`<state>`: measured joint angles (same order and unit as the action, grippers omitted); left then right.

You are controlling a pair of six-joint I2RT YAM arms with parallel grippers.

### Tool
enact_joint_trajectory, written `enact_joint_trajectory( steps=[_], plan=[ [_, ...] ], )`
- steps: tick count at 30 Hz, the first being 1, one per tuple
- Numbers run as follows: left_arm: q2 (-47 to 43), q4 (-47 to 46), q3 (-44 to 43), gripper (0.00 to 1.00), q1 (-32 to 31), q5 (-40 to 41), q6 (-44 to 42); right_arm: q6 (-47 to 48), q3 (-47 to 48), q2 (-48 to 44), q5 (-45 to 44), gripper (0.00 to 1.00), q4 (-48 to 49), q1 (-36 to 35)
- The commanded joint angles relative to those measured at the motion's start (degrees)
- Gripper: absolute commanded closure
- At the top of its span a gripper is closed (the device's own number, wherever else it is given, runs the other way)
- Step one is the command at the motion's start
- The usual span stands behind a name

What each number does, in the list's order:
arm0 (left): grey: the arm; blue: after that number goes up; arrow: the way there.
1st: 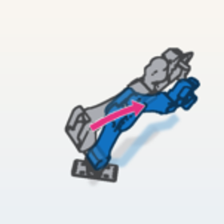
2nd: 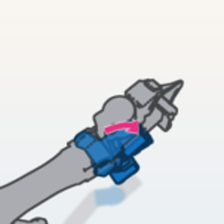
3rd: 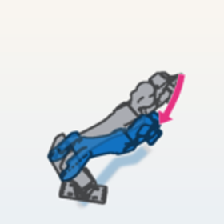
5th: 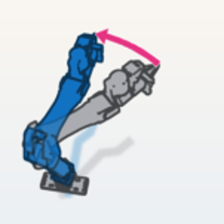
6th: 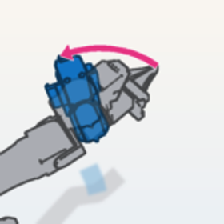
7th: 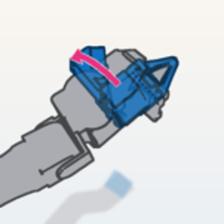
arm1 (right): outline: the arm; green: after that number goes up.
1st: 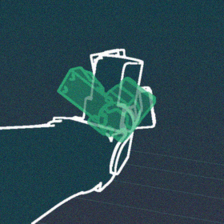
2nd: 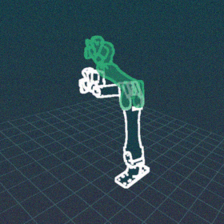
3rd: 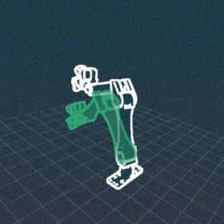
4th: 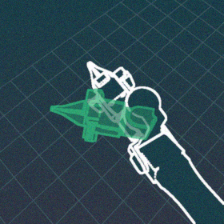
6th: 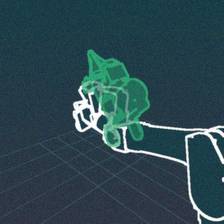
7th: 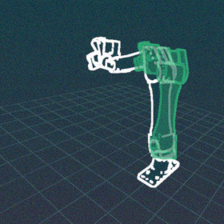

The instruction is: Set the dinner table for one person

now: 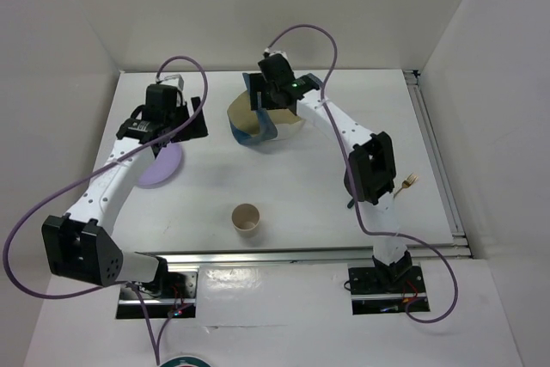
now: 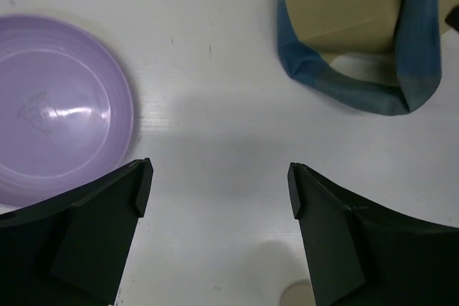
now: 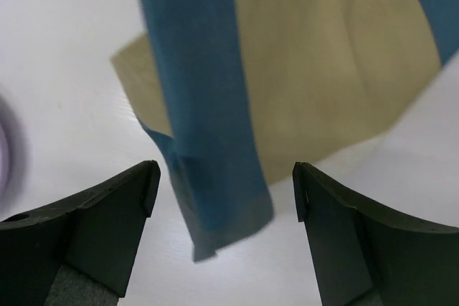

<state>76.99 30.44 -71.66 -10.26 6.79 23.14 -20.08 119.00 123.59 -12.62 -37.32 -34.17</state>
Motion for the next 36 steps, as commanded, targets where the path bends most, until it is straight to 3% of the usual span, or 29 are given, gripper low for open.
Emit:
enact_joint_trajectory(
  steps=[1,5,8,9,13,14,18,19,27,32,36],
  plan=[
    [-0.78,2.52,0.63,0.06,0.07,-2.22,3.22,3.29,7.81,5.32,1.20,0.13,4.36,-1.77],
    [-1.58,1.20,3.19,0.09,0.07,-4.06,4.37,4.34,15.02,11.21,0.58,0.18,7.43,-1.77],
    [-2.10,1.20,4.33,0.10,0.07,-5.64,4.37,4.87,17.84,13.51,-3.28,0.30,9.81,-1.77],
    [-2.11,1.20,4.94,0.10,0.07,-6.86,4.98,4.87,19.06,14.82,-4.68,0.39,10.33,-1.77],
    [-2.64,1.20,7.40,0.11,0.07,-8.27,4.99,4.87,19.08,15.89,-6.44,0.56,10.87,-1.77],
    [-2.64,1.20,7.41,0.11,0.07,-8.28,4.99,4.87,19.08,15.89,-7.15,0.67,10.87,-1.77],
    [-1.77,0.68,8.03,0.11,0.07,-10.38,5.69,3.64,15.40,10.12,-9.35,0.97,11.29,-1.77],
    [-1.76,-0.71,8.03,0.11,0.07,-13.00,6.21,3.64,11.64,8.26,-10.31,1.00,12.70,-1.77],
    [10.62,-8.72,5.92,0.16,0.07,-29.89,15.00,-8.65,-12.09,-13.88,-10.06,1.00,12.36,0.41],
    [20.12,-9.43,0.92,0.16,-1.43,-33.33,11.69,-18.75,-37.19,-32.60,-2.96,1.00,16.66,5.60],
    [22.41,-6.71,0.29,0.09,-2.57,-31.84,9.83,-21.66,-47.97,-40.44,-0.83,1.00,18.07,10.69]
  ],
)
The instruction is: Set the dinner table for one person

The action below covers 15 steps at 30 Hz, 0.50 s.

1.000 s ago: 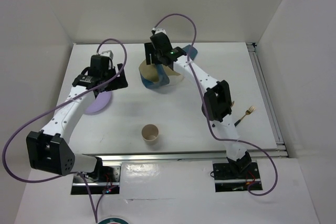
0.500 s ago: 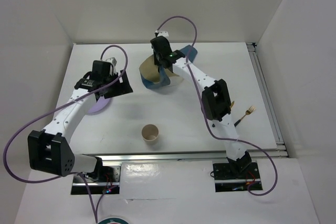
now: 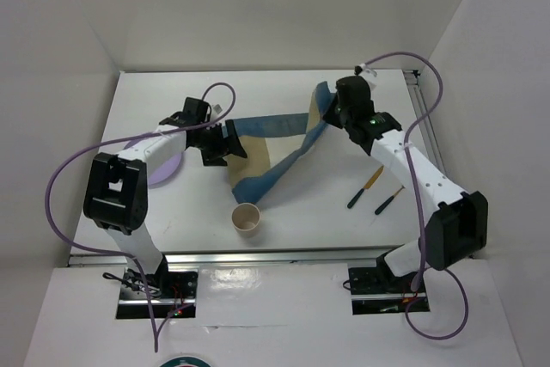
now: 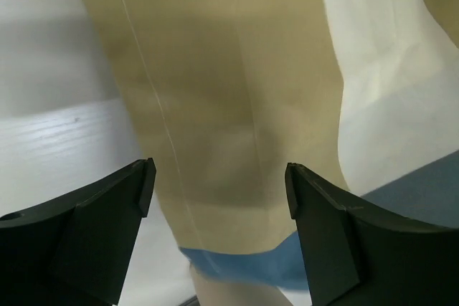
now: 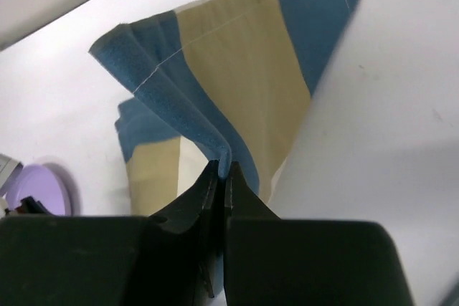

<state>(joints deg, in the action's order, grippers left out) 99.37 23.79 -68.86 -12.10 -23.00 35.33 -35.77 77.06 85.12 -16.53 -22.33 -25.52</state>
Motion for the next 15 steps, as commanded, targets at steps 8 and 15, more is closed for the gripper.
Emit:
enact_joint_trajectory(
  steps=[8,15],
  plan=[
    [-0.22,3.98,0.48,0.16,-0.73,1.65,1.76,-9.41,-13.51,-5.05,7.83,1.00,1.85,5.57],
    [7.21,4.16,-0.65,0.16,-1.26,1.65,1.23,-9.41,-13.60,-3.30,7.83,1.00,2.38,5.57]
  ],
)
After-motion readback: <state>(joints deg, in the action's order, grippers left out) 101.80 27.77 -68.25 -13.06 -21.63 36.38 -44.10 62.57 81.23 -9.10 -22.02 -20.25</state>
